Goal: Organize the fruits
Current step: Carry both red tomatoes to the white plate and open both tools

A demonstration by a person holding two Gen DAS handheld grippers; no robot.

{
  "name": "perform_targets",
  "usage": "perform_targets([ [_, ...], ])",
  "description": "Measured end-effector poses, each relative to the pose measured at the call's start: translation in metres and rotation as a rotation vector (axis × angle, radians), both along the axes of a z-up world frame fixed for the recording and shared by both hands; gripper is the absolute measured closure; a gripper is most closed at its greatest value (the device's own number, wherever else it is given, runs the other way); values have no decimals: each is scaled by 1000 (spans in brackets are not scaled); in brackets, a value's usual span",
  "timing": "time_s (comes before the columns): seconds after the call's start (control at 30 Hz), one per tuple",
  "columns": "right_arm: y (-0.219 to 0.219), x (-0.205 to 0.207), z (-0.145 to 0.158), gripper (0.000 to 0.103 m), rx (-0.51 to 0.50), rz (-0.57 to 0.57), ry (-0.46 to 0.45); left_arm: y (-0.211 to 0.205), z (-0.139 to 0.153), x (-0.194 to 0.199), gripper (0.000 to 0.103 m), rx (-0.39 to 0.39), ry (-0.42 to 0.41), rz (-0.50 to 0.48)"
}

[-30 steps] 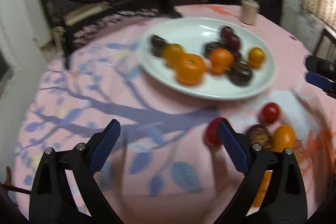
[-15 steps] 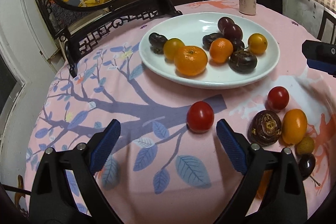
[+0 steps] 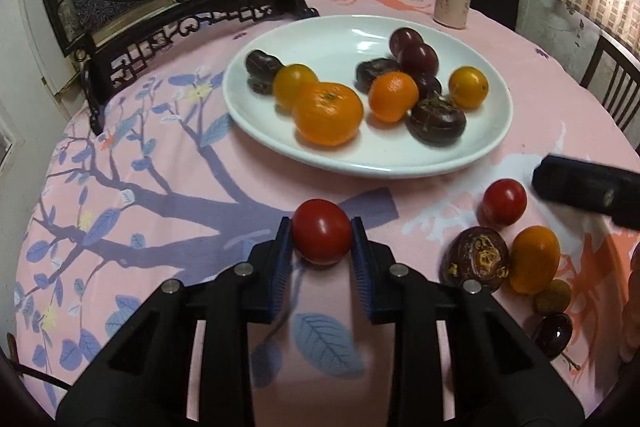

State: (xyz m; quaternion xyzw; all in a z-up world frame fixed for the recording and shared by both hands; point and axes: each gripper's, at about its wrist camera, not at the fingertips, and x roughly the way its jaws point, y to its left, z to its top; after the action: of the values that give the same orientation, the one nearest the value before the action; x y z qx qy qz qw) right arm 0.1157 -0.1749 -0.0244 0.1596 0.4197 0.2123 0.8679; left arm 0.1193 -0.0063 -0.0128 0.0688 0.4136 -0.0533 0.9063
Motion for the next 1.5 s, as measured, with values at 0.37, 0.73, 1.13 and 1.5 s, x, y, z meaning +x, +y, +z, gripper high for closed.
perform_targets([
  [0.37, 19, 4, -15, 71, -82, 36, 28, 10, -2, 2, 74, -18, 26, 31],
  [0.73, -13, -9, 17, 71, 4, -52, -88, 12, 16, -4, 73, -57, -30, 31],
  [1.13, -1, 48, 31, 46, -47, -60, -154, -11, 62, 67, 25, -88, -144, 97],
  [1.5, -11, 37, 26, 42, -24, -56, -136, 43, 50, 31, 25, -64, -83, 83],
])
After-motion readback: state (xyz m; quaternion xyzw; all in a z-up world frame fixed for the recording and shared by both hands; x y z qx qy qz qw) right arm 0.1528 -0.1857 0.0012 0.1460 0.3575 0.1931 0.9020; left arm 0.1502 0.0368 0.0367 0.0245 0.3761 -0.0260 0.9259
